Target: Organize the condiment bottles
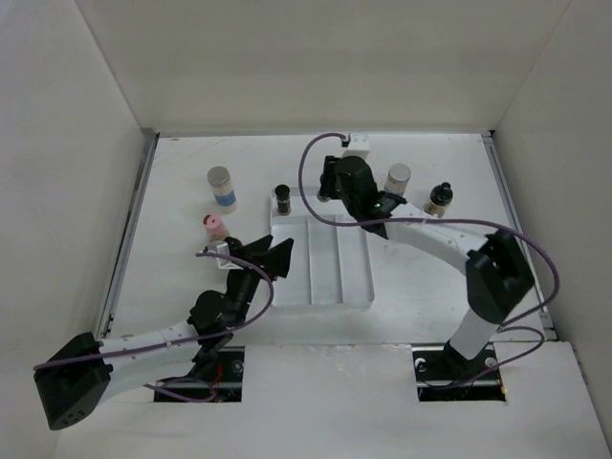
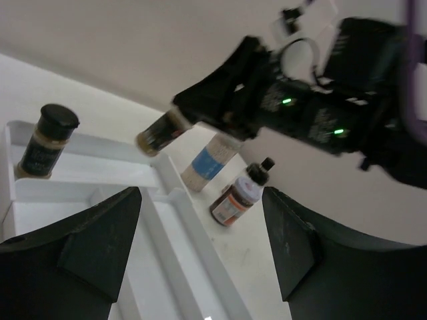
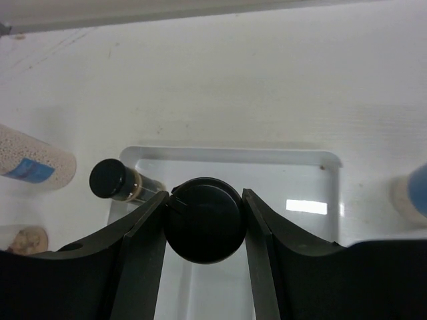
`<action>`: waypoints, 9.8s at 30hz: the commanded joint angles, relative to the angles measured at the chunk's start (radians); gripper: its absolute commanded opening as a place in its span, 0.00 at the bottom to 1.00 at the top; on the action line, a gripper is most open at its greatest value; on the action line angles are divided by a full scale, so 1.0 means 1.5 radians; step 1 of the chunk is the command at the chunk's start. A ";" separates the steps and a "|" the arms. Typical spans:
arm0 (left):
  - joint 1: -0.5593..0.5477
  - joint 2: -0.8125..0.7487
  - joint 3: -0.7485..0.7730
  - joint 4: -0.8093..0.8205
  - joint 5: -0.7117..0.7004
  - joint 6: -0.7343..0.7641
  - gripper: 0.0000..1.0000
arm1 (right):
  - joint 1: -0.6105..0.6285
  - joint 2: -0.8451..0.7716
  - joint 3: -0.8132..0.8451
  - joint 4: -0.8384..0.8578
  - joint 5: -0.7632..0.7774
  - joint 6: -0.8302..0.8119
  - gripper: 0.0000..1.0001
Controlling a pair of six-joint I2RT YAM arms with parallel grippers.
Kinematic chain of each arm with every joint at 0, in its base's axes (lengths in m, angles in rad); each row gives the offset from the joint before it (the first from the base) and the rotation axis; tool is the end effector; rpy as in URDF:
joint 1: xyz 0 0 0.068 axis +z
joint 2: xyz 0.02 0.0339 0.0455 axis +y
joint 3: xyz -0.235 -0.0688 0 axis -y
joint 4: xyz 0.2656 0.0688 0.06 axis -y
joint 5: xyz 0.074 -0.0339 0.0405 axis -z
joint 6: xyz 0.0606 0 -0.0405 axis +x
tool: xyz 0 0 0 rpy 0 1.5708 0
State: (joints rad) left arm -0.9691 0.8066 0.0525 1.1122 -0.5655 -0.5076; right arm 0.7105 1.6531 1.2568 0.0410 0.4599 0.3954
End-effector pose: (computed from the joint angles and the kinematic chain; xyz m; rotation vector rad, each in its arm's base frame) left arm 0.1452 -0.1542 0.1889 -0.2192 1.3083 -0.9245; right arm 0.3418 0.2586 0.2559 0.0073 1.8998 0.3115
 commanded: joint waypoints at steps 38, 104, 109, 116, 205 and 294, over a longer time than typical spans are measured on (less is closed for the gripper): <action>0.000 -0.078 -0.049 0.057 -0.021 0.018 0.81 | 0.053 0.218 0.154 0.063 0.023 -0.025 0.72; -0.037 0.064 0.001 0.105 0.043 0.047 0.83 | -0.030 0.016 0.013 0.096 0.011 -0.066 0.52; -0.035 0.042 0.001 0.081 0.040 0.047 0.83 | -0.021 0.127 0.100 0.106 0.013 -0.068 0.53; -0.033 0.035 -0.002 0.081 0.033 0.048 0.83 | -0.021 0.182 0.118 0.107 0.037 -0.060 0.53; 0.459 0.315 0.465 -0.800 -0.082 -0.031 0.62 | 0.017 -0.343 -0.444 0.251 0.024 -0.007 0.80; 0.126 0.867 1.006 -0.673 0.069 0.115 0.29 | -0.110 -0.498 -0.557 0.282 0.108 0.085 0.82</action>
State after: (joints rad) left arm -0.7853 2.0956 1.5517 0.0929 -0.4522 -0.3511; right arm 0.5491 0.9146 0.4252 0.4057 0.6247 0.5175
